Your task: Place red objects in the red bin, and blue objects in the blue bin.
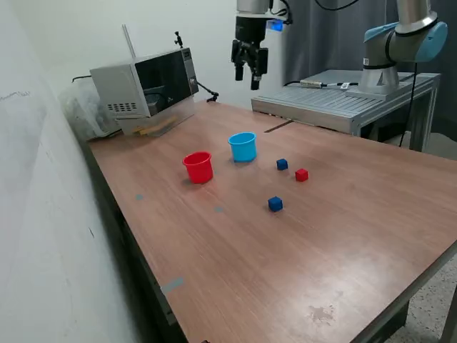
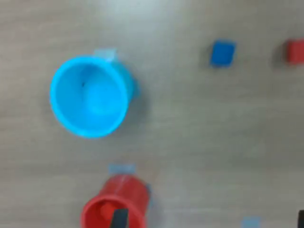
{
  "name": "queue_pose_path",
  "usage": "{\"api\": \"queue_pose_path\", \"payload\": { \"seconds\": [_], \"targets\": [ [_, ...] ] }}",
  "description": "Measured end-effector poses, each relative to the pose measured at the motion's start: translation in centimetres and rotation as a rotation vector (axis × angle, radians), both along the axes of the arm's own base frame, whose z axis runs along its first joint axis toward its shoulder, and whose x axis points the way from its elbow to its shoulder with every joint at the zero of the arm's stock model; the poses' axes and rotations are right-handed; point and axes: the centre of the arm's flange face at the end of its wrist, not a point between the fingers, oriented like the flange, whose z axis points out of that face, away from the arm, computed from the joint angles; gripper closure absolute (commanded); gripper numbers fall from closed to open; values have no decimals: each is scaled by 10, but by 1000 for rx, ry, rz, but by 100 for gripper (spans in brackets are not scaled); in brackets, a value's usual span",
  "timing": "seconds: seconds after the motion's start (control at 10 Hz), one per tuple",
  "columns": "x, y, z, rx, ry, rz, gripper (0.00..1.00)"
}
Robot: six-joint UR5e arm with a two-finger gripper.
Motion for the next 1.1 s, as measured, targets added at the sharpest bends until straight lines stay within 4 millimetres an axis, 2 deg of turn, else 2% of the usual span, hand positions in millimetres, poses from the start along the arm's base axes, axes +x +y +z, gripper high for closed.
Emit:
{"api": "queue_pose_path", "payload": {
  "seconds": [0.3,0.5,0.6,0.7,0.9,1.1],
  "targets": [
    [69,-79,3,-5,-14,115,0],
    [93,-125,1,-9,-13,174,0],
    [95,-143,-6,-10,-20,194,0],
    [87,-158,-18,-12,-28,205,0],
    [62,-181,-51,-25,-49,212,0],
    [36,-196,-85,-39,-63,213,0]
  ]
}}
